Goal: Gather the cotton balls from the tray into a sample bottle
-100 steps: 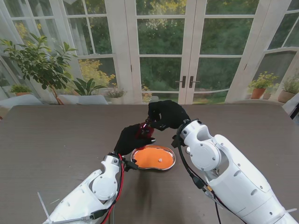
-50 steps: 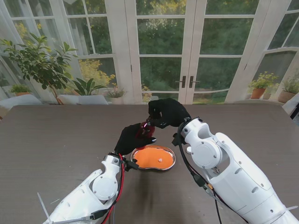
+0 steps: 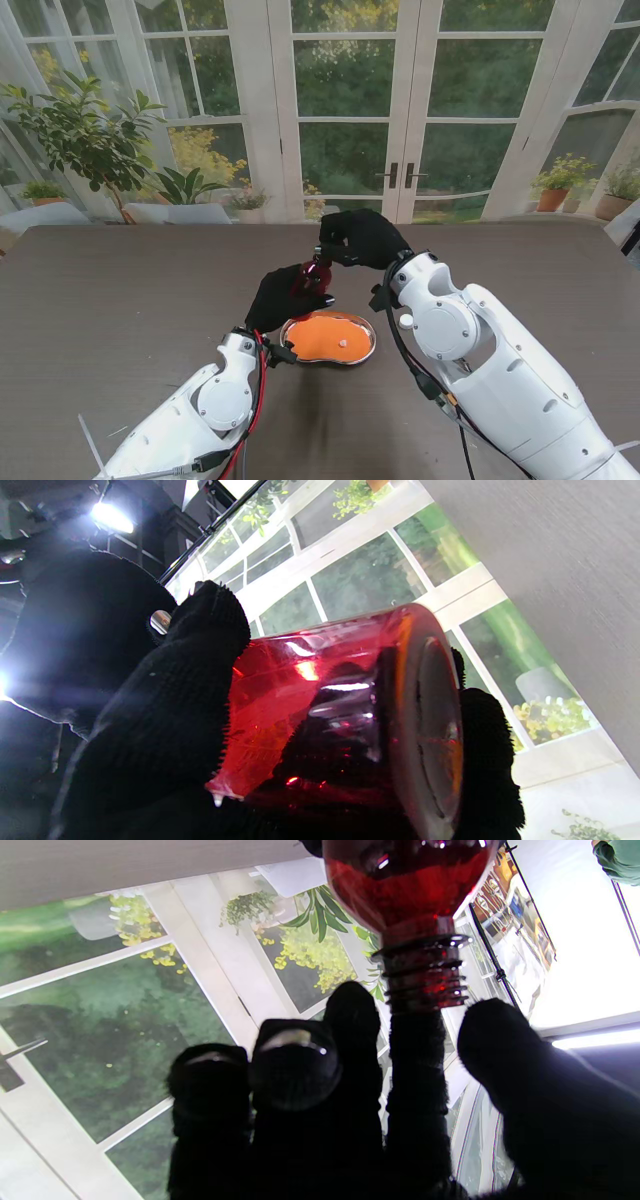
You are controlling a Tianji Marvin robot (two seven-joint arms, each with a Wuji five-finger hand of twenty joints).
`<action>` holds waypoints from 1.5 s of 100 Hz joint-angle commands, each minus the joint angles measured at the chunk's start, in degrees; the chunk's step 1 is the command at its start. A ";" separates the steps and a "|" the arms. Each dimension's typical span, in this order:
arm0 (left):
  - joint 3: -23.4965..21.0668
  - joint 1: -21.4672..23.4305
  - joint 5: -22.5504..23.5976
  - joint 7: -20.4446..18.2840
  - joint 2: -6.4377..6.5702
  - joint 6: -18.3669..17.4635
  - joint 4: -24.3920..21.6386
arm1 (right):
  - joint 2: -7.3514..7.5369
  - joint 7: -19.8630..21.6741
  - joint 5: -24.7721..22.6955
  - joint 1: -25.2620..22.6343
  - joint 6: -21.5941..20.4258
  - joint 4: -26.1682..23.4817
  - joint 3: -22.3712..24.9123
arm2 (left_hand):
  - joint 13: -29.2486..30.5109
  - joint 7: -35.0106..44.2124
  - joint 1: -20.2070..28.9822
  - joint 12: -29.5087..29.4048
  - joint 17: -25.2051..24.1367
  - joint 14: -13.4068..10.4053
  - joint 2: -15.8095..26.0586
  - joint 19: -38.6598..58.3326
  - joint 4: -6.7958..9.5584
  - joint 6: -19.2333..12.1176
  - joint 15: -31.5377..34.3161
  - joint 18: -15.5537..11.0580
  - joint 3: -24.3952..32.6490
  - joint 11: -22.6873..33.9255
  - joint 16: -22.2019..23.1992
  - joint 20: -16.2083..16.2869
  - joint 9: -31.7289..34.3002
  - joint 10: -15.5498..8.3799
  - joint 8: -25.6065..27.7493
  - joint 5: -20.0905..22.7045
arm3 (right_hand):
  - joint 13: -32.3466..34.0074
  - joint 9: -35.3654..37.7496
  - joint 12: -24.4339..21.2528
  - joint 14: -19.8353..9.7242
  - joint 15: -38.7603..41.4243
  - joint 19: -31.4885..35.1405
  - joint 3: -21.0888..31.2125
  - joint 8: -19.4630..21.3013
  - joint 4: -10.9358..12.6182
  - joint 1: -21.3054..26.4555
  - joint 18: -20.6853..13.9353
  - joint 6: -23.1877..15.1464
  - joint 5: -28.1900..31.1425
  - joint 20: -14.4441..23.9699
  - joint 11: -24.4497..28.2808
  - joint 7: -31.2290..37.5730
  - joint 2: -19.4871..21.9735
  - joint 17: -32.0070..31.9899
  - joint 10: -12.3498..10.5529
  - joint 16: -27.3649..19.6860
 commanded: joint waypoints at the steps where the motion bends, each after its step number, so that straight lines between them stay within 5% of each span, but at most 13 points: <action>1: -0.14 0.12 -0.20 -1.11 -0.16 0.00 -0.64 | -0.25 1.15 0.23 -0.07 0.32 -0.06 -0.24 | 1.35 7.30 10.07 -0.52 -0.64 -4.46 10.69 2.59 -0.39 -21.24 1.04 -4.82 19.53 1.13 -0.24 0.48 4.68 -11.32 0.92 9.31 | 1.84 2.14 -0.33 1.04 0.86 1.06 -0.86 0.19 2.01 -1.68 2.30 2.51 0.76 1.99 -0.02 -0.03 3.34 -0.57 0.70 0.08; 20: -0.24 0.16 -0.26 -1.27 -0.11 -0.21 -0.72 | -0.28 1.59 0.88 -0.05 1.35 -0.17 -0.42 | 1.36 7.27 10.10 -0.55 -0.65 -4.42 10.74 2.59 -0.37 -21.17 1.08 -4.75 19.37 1.13 -0.23 0.51 4.66 -11.28 0.96 9.29 | 1.80 2.39 0.57 1.79 1.38 1.52 -4.00 6.19 3.80 -2.76 3.25 6.36 1.39 2.48 1.87 2.46 10.49 -0.92 1.29 0.13; 31: -0.23 0.09 -0.32 -1.44 -0.08 -0.35 -0.67 | -0.21 1.79 0.75 -0.04 1.40 -0.15 -0.40 | 1.27 7.22 10.20 -0.57 -0.69 -4.39 10.80 2.57 -0.33 -21.08 1.06 -4.73 19.35 1.13 -0.23 0.53 4.63 -11.22 0.95 9.26 | 1.85 0.83 0.90 1.11 1.18 1.61 -4.27 6.51 3.40 -1.55 2.70 5.07 -0.57 2.51 2.51 3.54 7.07 -1.20 1.27 -0.09; 43: -0.24 0.04 -0.30 -1.27 -0.15 -0.52 -0.58 | -0.17 1.54 0.12 -0.07 1.05 -0.04 -0.23 | 1.29 7.26 10.25 -0.57 -0.64 -4.37 10.74 2.60 -0.29 -21.04 1.12 -4.70 19.32 1.10 -0.21 0.56 4.56 -11.09 1.00 9.35 | 1.90 -1.64 0.78 0.26 0.84 1.62 -2.10 2.30 2.59 0.60 1.90 2.87 -4.22 2.14 2.50 5.57 0.50 -1.14 1.40 -0.43; 65: -0.20 -0.08 0.00 -0.94 -0.22 -0.79 -0.39 | -0.20 0.64 -0.61 -0.48 0.12 -0.47 0.39 | 1.19 7.23 10.26 -0.54 -0.65 -4.53 10.87 2.59 -0.25 -21.27 1.11 -4.69 19.32 1.05 -0.21 0.58 4.48 -11.24 1.12 9.35 | 1.90 -1.77 1.13 -0.06 0.56 1.43 6.39 -4.66 2.62 9.13 1.37 5.77 -4.91 1.83 -0.01 -0.35 -6.59 -0.99 1.49 -0.47; 95: -0.06 -0.12 0.07 -0.60 -0.36 -1.08 -0.22 | -0.16 0.77 -0.21 -0.72 -0.57 -1.06 0.81 | 1.21 7.15 10.21 -0.50 -0.64 -4.61 10.81 2.58 -0.26 -21.25 1.12 -4.69 19.46 1.06 -0.22 0.60 4.55 -11.31 1.17 9.34 | 1.88 0.63 1.31 0.40 0.75 1.24 7.56 -7.27 1.02 16.99 2.04 6.01 -0.79 1.66 -1.63 -2.68 -6.18 -0.69 1.69 -0.23; 111: -0.17 -0.01 0.08 -0.41 -0.38 -1.01 -0.38 | -0.18 0.94 0.33 -0.77 -0.50 -1.08 0.75 | 1.22 7.14 10.15 -0.49 -0.64 -4.60 10.85 2.58 -0.28 -21.48 1.16 -4.69 19.46 1.03 -0.20 0.61 4.50 -11.37 1.19 9.36 | 1.88 0.14 1.80 0.41 0.75 1.24 5.55 -5.33 0.57 15.29 2.22 6.36 -2.63 1.73 -1.40 -1.33 -3.96 -0.69 1.35 -0.23; 136: -0.28 -0.04 0.02 0.33 -0.66 -1.46 -0.31 | -0.14 1.08 0.29 -0.80 -0.60 -1.20 0.92 | 1.26 7.20 10.13 -0.44 -0.51 -5.01 10.68 2.63 -0.25 -21.79 1.17 -4.99 19.63 1.02 -0.22 0.60 4.53 -11.59 1.28 9.52 | 1.93 -1.73 1.89 -0.41 0.59 1.20 6.01 -3.67 1.29 6.51 1.46 7.10 -5.93 1.77 0.25 1.72 -7.52 -0.73 0.73 -0.32; 150: -0.52 0.23 -0.97 0.26 -0.77 -1.69 -0.63 | -0.25 0.80 0.64 -0.97 -0.22 -1.27 1.05 | 1.18 7.38 9.99 -0.34 -0.63 -5.12 10.39 2.54 -0.18 -22.17 1.12 -5.04 20.25 0.97 -0.23 0.56 4.58 -12.13 1.47 9.80 | 1.92 -1.87 0.57 0.02 0.90 1.32 2.58 -3.34 1.24 0.73 1.70 7.18 -5.62 1.84 0.83 2.74 -3.75 -0.69 1.10 -0.19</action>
